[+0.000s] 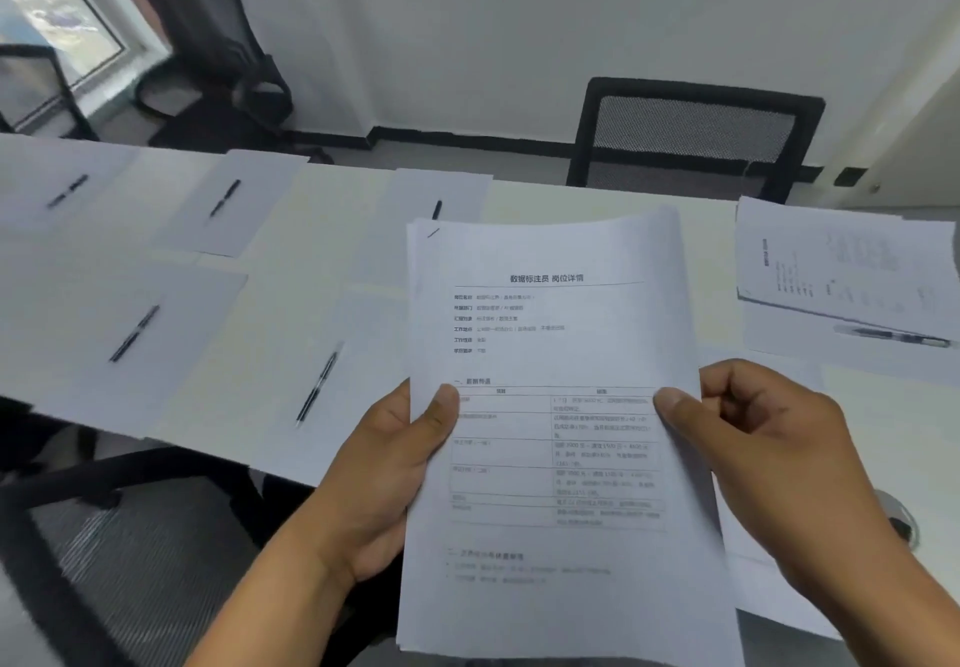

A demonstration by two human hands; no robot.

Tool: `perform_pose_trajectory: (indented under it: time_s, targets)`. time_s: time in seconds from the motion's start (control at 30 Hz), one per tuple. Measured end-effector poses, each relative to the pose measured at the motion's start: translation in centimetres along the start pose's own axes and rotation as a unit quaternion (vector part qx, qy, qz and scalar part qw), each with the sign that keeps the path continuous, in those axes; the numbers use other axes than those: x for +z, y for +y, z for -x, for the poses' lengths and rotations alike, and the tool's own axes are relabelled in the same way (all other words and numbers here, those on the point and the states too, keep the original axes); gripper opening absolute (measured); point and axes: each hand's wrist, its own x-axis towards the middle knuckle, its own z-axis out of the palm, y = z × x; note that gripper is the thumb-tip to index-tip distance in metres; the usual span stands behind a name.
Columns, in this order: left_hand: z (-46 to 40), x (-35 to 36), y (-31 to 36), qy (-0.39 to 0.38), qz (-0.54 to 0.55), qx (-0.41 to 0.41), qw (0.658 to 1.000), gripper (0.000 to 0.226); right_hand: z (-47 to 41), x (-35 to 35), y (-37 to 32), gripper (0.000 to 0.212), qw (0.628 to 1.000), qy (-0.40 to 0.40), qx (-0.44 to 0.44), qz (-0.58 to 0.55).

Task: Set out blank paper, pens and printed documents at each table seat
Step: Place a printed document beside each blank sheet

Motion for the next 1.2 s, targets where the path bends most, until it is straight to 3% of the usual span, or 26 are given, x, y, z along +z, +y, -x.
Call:
perform_pose_trajectory:
  time_s: [0.6, 0.73, 1.03, 1.2]
  targets:
    - [12.9, -11.7, 7.8, 0.052, 0.011, 0.096, 0.994, 0.041, 5.5, 12.7, -12.6, 0.025, 0.993, -0.092, -0.072, -0.004]
    - [14.8, -16.4, 10.0, 0.041, -0.016, 0.104, 0.994, 0.041, 7.5, 17.2, -14.8, 0.031, 0.994, -0.079, -0.078, -0.025]
    - [16.4, -25.2, 14.7, -0.008, -0.087, 0.082, 0.993, 0.035, 12.2, 25.7, -16.6, 0.016, 0.997, -0.010, -0.077, -0.010]
    - [15.2, -27.0, 14.5, -0.038, -0.094, 0.046, 0.994, 0.034, 13.3, 27.2, -15.8, 0.025, 0.999, 0.006, -0.040, -0.025]
